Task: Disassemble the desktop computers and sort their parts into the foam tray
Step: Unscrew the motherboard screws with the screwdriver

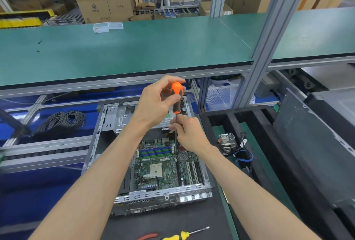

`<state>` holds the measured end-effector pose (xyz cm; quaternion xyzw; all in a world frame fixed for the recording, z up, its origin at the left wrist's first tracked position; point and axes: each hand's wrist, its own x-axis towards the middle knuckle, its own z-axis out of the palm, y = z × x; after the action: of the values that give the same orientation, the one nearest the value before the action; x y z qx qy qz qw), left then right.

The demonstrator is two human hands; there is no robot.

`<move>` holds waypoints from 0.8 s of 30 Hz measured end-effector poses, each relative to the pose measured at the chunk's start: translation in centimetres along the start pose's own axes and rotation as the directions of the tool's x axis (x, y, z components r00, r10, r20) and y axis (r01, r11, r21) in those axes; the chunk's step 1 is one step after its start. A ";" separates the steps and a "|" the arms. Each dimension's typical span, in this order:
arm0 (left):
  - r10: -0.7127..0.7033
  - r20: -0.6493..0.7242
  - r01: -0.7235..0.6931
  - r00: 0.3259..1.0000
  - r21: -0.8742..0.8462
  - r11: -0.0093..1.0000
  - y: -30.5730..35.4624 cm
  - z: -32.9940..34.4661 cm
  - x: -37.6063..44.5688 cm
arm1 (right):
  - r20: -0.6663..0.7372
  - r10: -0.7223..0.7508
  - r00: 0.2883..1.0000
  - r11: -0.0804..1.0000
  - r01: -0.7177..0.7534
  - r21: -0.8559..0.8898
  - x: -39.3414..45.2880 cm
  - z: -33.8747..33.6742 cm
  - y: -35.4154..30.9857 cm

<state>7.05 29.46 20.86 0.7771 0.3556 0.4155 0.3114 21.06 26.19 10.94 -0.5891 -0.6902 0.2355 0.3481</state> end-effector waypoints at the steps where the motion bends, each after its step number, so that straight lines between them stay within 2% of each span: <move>1: -0.003 -0.022 0.004 1.000 0.043 0.999 0.0 0.1 0.2 | 0.036 0.016 0.999 1.000 -0.016 0.011 -0.1 0.1 0.1; 5: -0.023 -0.119 0.034 0.993 0.095 0.995 0.2 0.7 0.4 | 0.101 0.056 0.993 0.993 -0.045 -0.108 -0.4 1.0 0.8; 9: -0.096 -0.182 0.137 0.979 0.228 0.964 0.0 1.2 0.6 | 0.194 0.128 0.973 0.976 -0.088 -0.198 0.0 1.4 0.7; 12: -0.124 -0.166 0.141 0.978 0.097 0.985 -0.5 1.2 -0.1 | 0.218 0.160 0.963 0.971 -0.114 -0.210 0.3 1.3 0.5; 15: -0.090 -0.233 0.076 0.968 -0.070 0.995 -2.2 0.7 -1.9 | 0.199 0.149 0.969 0.973 -0.108 -0.202 0.2 0.9 0.5; 17: -0.122 -0.250 0.104 0.961 -0.084 0.991 -4.0 0.4 -3.7 | 0.185 0.139 0.973 0.973 -0.100 -0.206 0.2 0.8 0.4; 19: -0.216 -0.190 0.221 0.958 0.003 0.975 -5.9 0.7 -5.6 | 0.170 0.133 0.976 0.973 -0.096 -0.207 0.2 0.8 0.4; 21: -0.358 -0.110 0.369 0.927 0.115 0.922 -7.6 1.3 -7.0 | 0.145 0.131 0.981 0.974 -0.100 -0.201 0.1 0.7 0.2; 24: -0.565 0.065 0.510 0.823 0.354 0.784 -9.9 2.3 -8.0 | 0.132 0.126 0.983 0.979 -0.102 -0.178 0.1 0.5 -0.1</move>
<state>2.87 28.02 8.67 0.7150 0.5980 0.1788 0.3149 20.65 26.32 10.71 -0.6370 -0.6960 0.2366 0.2319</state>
